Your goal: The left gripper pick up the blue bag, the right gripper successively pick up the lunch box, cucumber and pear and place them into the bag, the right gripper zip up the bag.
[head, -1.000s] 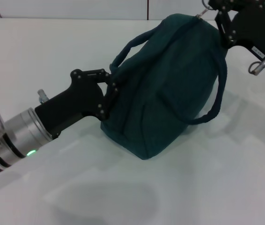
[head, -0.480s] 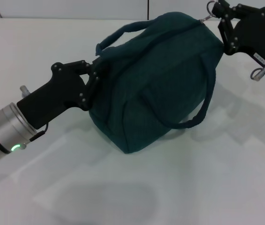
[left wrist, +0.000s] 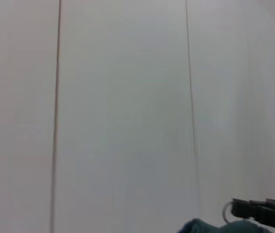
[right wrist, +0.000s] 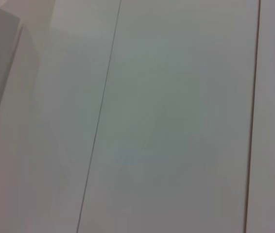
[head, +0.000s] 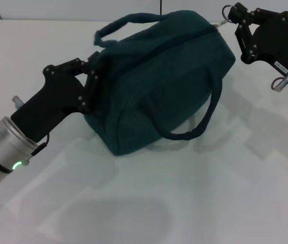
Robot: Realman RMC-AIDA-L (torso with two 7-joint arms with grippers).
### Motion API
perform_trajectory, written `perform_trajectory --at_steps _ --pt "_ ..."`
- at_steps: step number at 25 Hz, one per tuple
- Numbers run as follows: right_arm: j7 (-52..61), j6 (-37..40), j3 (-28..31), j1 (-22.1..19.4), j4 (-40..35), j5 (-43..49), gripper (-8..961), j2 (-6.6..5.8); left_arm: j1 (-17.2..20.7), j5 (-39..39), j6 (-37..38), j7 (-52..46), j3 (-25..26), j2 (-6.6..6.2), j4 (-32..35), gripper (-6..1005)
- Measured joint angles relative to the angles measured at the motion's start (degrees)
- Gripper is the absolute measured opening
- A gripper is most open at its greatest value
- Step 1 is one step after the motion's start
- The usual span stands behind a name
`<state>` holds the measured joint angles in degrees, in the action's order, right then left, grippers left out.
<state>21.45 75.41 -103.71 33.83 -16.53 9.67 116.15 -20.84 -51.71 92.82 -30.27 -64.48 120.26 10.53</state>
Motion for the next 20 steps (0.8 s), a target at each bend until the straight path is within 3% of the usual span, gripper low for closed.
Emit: perform_trajectory --at_steps 5,9,11,15,20 --pt "0.00 -0.01 -0.12 0.29 -0.04 0.01 15 0.04 -1.56 7.25 3.72 5.10 -0.27 0.48 -7.01 175" --pt "0.00 -0.02 -0.85 0.07 -0.37 0.03 15 0.04 -2.17 7.22 6.33 6.11 -0.41 0.49 -8.38 186" --pt "0.00 -0.01 -0.97 -0.02 -0.42 0.04 15 0.04 -2.62 7.12 7.15 3.92 -0.44 0.40 -7.87 260" --pt "0.48 0.16 -1.42 -0.12 -0.45 0.07 15 0.04 -5.62 5.99 6.04 -8.64 -0.61 -0.97 -3.45 407" --pt "0.75 1.53 -1.79 -0.42 0.04 0.12 15 0.03 -8.00 -1.68 -5.04 -30.11 -0.55 -2.95 12.04 633"
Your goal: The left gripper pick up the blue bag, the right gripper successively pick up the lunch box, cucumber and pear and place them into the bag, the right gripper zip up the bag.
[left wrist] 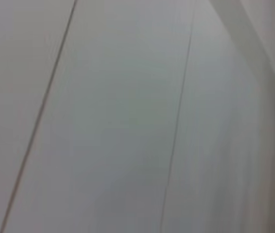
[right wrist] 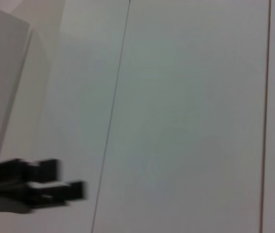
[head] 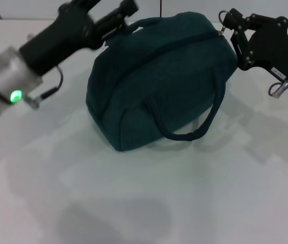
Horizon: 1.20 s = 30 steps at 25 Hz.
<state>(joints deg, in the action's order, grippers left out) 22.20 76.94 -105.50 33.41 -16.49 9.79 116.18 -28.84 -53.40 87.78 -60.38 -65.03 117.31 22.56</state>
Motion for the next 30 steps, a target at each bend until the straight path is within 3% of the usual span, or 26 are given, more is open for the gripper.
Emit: perform_trajectory --at_steps 5,8,11,30 --pt "-0.07 0.82 -0.41 -0.63 -0.15 0.05 15 -0.06 -3.39 -13.01 -10.77 -18.88 0.33 -0.45 12.38 779" --pt "-0.16 1.20 -0.41 -0.71 -0.15 0.05 15 -0.07 -5.57 -20.93 -13.50 -26.65 0.37 -0.53 16.28 867" --pt "-0.18 1.85 -0.29 -1.04 -0.03 0.03 15 -0.08 -7.26 -27.48 -14.37 -32.01 0.42 -0.48 18.42 878" --pt "0.07 3.08 -0.35 -1.34 0.15 0.01 15 0.00 -7.23 -34.08 -16.72 -37.27 0.17 0.03 18.46 879"
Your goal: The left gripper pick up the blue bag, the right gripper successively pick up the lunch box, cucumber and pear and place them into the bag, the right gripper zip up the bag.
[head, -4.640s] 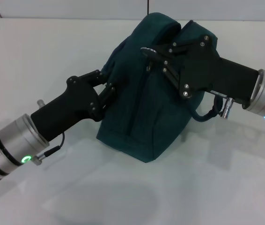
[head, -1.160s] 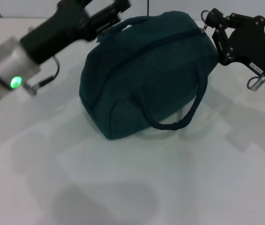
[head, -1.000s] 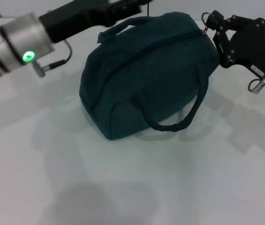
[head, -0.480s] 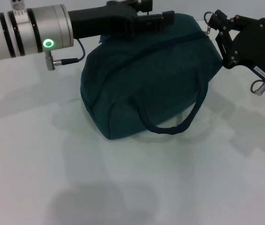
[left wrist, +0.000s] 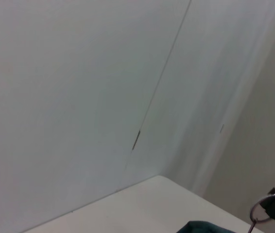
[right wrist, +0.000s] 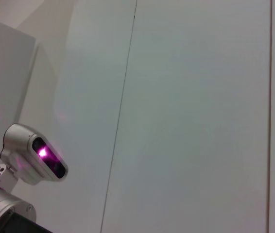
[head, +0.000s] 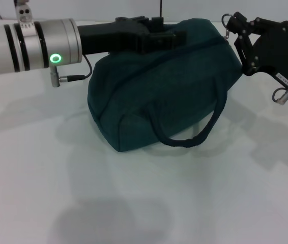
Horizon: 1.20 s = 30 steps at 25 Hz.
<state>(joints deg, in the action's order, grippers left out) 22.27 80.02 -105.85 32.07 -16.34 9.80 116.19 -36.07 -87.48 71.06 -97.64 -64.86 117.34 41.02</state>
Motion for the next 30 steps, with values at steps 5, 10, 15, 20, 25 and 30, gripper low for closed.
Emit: perform_trajectory --at_steps 5,10,15,20,25,30 --pt "0.00 0.00 -0.03 -0.22 0.00 0.00 16 0.00 -0.01 -0.33 0.23 -0.03 0.10 0.25 -0.05 875" --pt "0.00 0.03 -0.06 -0.67 -0.51 -0.01 16 0.00 -0.03 -0.36 -0.16 0.02 0.31 0.39 -1.13 871" --pt "0.68 0.50 -0.06 -0.78 -0.53 -0.01 16 0.00 -0.02 -0.59 -0.10 0.46 0.30 0.47 -1.39 803" --pt "1.99 1.13 -0.06 -1.18 -0.48 -0.06 16 0.00 0.09 -0.59 -0.07 2.05 -0.01 0.73 -1.95 624" --pt "2.03 1.58 -0.06 -1.49 -0.47 -0.15 16 0.00 0.68 -0.49 0.09 4.21 0.27 1.29 -1.97 406" --pt "2.12 2.59 -0.06 -2.20 -0.59 -0.06 16 0.00 0.92 -0.44 0.19 5.44 0.28 1.82 -1.99 286"
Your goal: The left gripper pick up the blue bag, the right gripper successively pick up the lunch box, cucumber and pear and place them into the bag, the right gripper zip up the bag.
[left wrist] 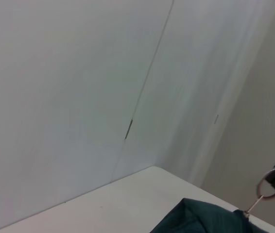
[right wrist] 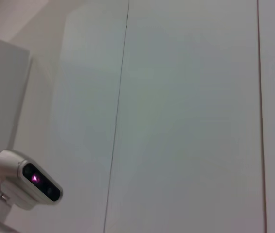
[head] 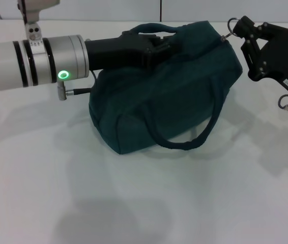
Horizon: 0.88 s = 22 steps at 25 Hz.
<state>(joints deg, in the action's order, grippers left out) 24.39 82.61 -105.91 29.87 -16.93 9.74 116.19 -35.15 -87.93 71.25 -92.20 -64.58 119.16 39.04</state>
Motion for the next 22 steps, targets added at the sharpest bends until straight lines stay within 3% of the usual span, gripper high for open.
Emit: perform_trajectory --at_steps 2,9,14,22 --pt "0.31 0.94 -0.17 -0.09 -0.05 0.03 16 0.00 0.50 0.11 0.13 0.38 -0.01 0.06 0.26 154" --pt "2.98 2.38 -1.57 0.05 -0.12 0.06 16 -0.05 4.28 0.62 4.66 1.37 0.24 -0.50 4.35 126" --pt "4.33 2.39 -1.57 -0.13 0.08 -0.24 16 0.00 7.04 1.26 7.37 2.47 1.49 -0.06 7.94 100" --pt "5.99 -2.63 -1.08 -0.35 0.44 -1.61 16 0.01 6.33 0.23 7.48 3.61 1.08 0.13 7.44 52"
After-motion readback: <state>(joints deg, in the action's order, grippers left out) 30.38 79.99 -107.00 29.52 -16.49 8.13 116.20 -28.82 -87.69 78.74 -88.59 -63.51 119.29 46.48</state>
